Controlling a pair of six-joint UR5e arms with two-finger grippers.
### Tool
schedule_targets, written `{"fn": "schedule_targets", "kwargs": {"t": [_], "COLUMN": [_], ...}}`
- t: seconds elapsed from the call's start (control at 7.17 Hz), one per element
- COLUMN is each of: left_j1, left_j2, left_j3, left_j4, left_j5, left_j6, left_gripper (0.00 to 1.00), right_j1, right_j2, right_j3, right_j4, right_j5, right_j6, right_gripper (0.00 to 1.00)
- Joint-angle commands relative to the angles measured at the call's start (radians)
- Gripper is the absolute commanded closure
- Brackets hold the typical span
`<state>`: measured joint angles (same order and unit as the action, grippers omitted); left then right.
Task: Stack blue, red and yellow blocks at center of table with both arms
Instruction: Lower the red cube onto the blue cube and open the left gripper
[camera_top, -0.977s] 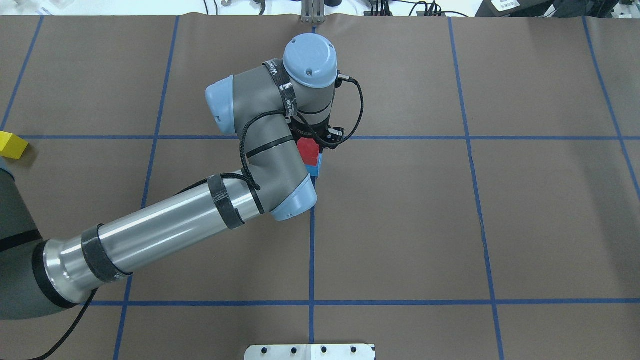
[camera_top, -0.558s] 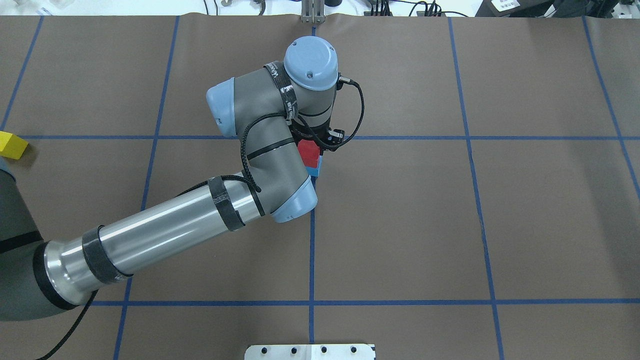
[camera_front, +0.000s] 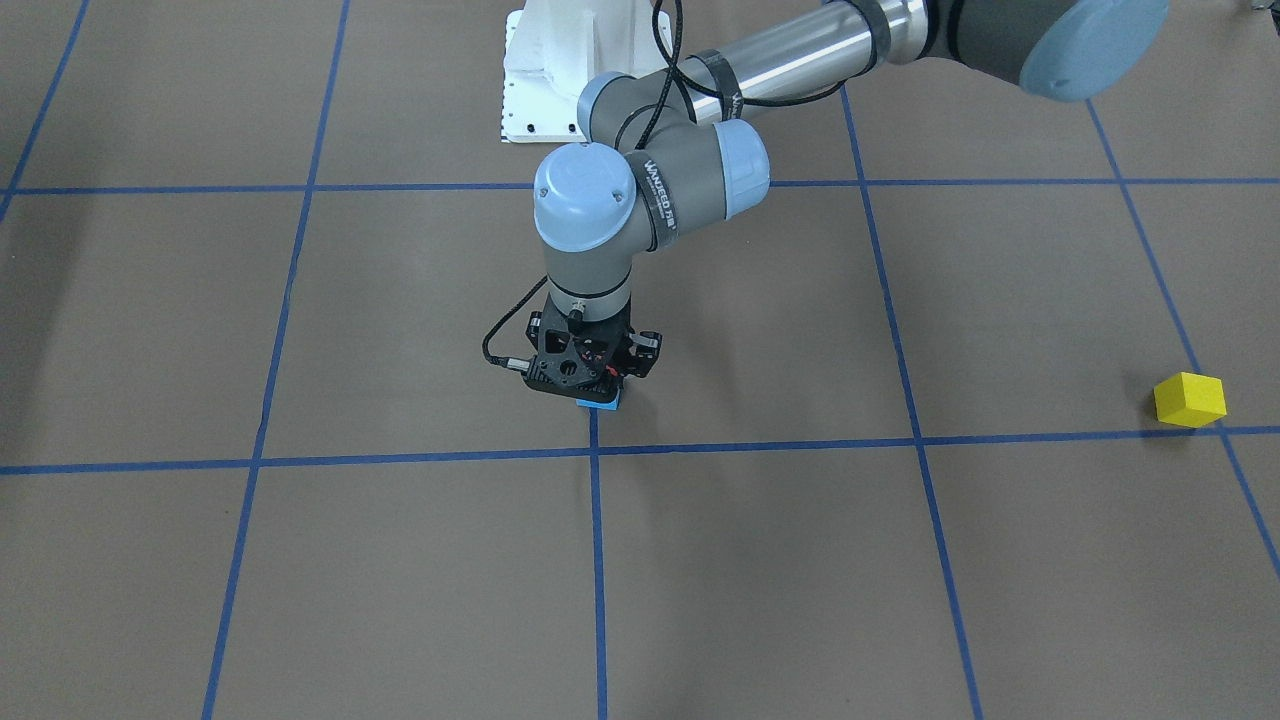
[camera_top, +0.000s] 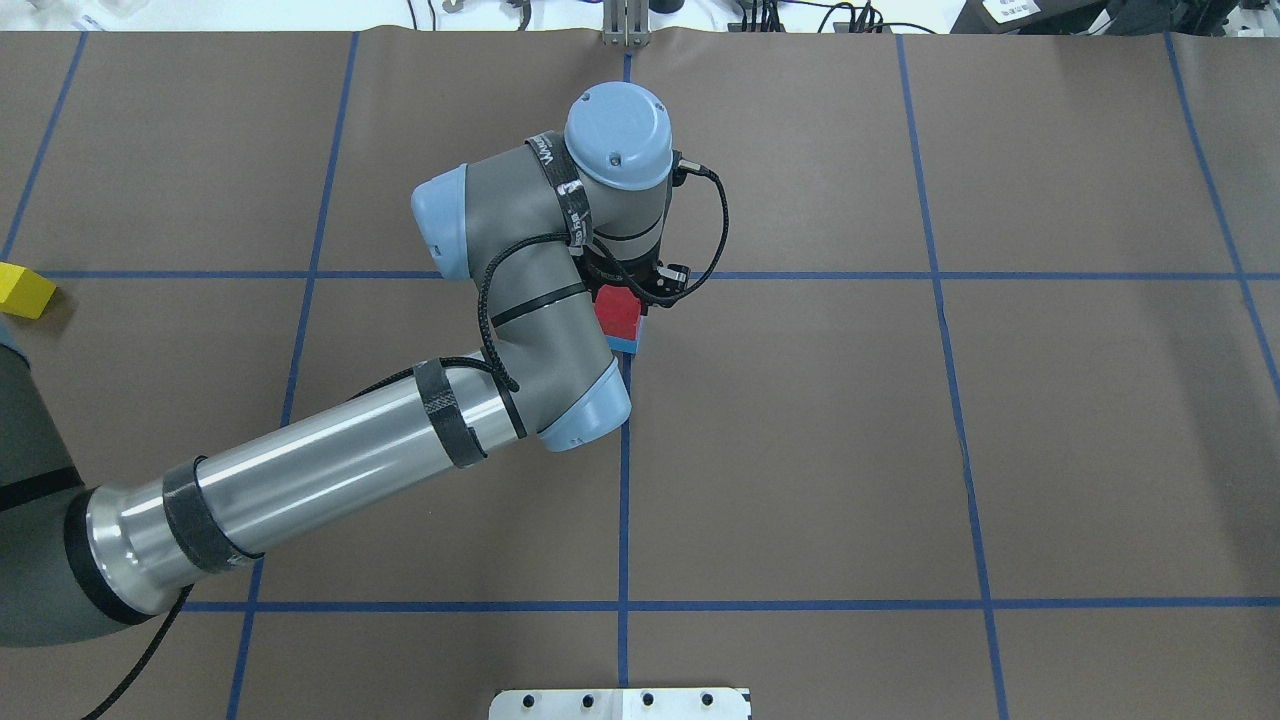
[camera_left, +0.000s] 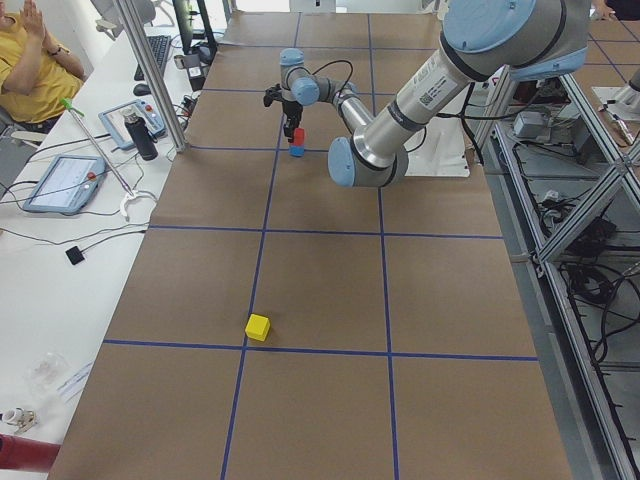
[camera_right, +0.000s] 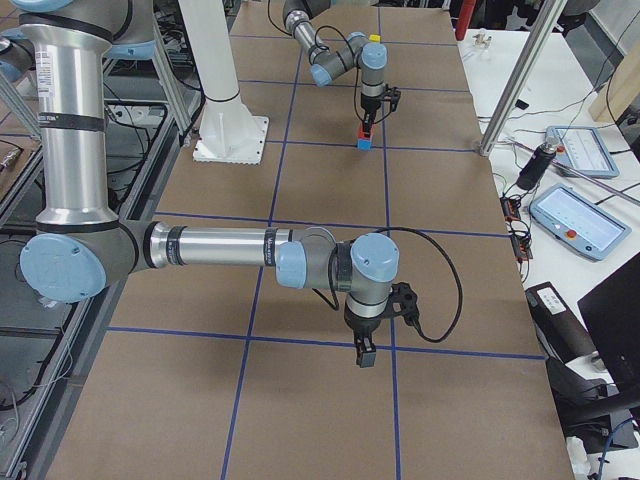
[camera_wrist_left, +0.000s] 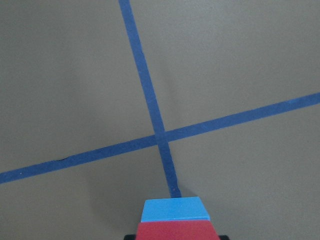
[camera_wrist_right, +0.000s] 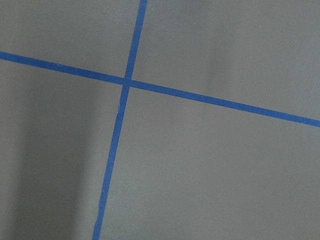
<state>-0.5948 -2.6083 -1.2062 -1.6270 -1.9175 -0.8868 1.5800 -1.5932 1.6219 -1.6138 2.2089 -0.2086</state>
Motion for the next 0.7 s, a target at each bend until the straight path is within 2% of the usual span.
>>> {"fn": "schedule_targets", "kwargs": {"t": [0.0,0.14,0.28,0.56], "left_j1": [0.001,0.004,0.006,-0.016], "left_j2": [0.002,0.013,0.013,0.01], "left_j3": [0.0,0.0,0.0,-0.041], "left_j4": [-0.014,-0.045,-0.053,-0.045], "left_j5": [0.002,0.002,0.003,0.002], "left_j6": [0.0,0.0,0.0,0.002], "left_gripper": [0.39,0.24,0.01,0.01], "right_j1": [0.0,0.0,0.0,0.0], "right_j2": [-0.001,-0.001,-0.001,-0.002], "right_j3": [-0.001,-0.001,-0.001,-0.001], "right_j4": [0.0,0.0,0.0,0.0], "right_j5": [0.0,0.0,0.0,0.0], "right_j6": [0.0,0.0,0.0,0.0], "right_gripper": [0.0,0.0,0.0,0.0]}}
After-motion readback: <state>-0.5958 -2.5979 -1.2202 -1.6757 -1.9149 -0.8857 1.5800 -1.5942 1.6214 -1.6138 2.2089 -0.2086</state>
